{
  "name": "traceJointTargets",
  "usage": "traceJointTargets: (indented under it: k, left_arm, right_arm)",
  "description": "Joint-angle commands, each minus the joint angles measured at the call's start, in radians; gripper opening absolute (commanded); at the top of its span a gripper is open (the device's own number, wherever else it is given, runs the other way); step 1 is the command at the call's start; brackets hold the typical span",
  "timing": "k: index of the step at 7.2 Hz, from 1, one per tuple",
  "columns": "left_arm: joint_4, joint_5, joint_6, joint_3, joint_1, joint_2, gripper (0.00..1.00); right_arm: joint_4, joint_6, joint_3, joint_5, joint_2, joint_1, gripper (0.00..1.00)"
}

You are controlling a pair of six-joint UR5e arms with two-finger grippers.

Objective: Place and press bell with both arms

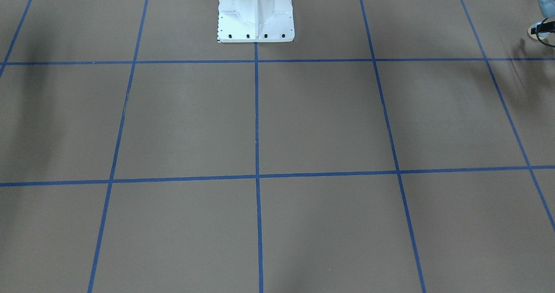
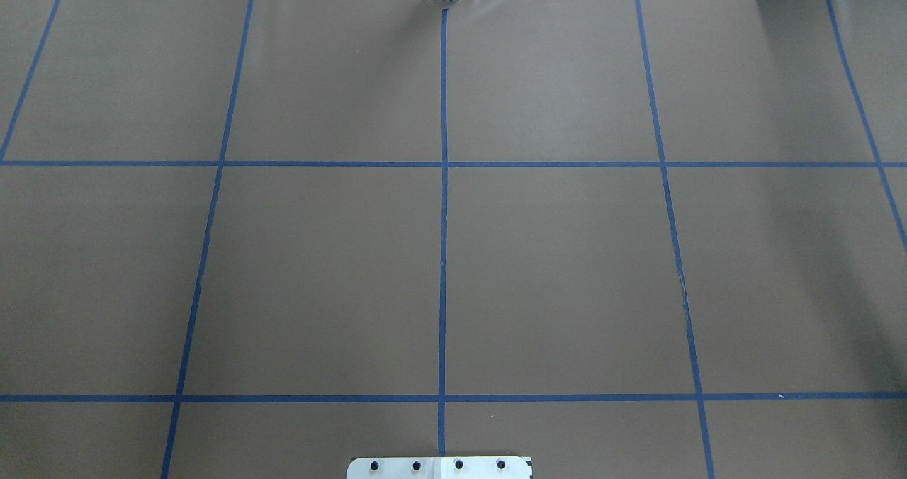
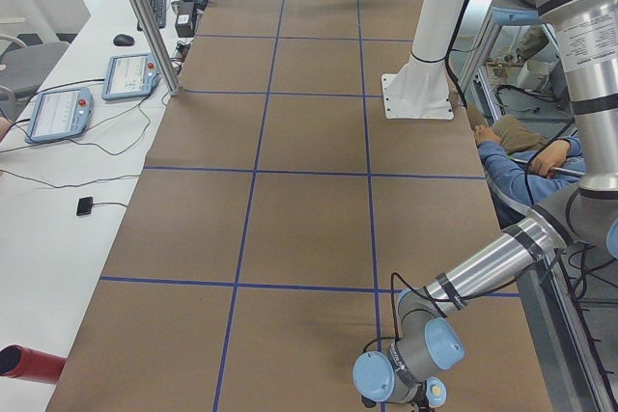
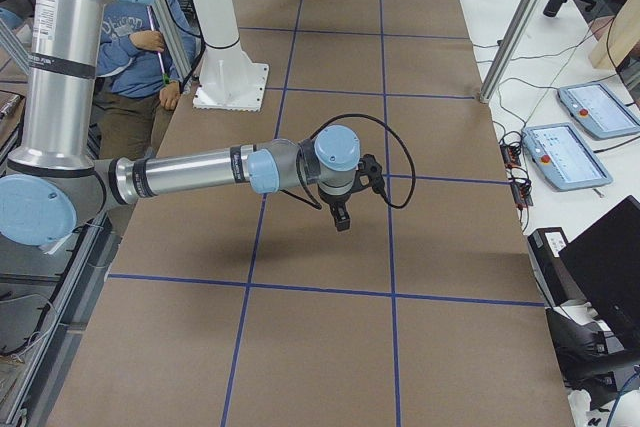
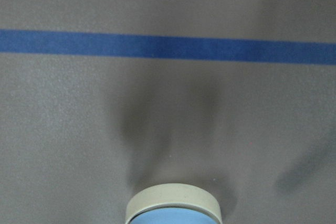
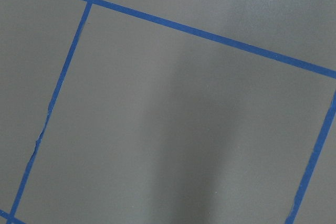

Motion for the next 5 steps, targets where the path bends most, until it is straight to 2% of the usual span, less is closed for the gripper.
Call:
traceJointTargets:
  k: [1, 5]
  left_arm:
    - [-0.002, -0.003, -0.006, 0.017, 0.003, -0.011, 0.99]
    - [-0.003, -0.009, -0.007, 0.042, 0.003, -0.011, 0.99]
  right_arm:
    - [0.006, 0.001, 0.001, 0.000, 0.001, -0.003, 1.00]
    - [0.006, -0.001, 0.001, 0.001, -0.001, -0.006, 1.00]
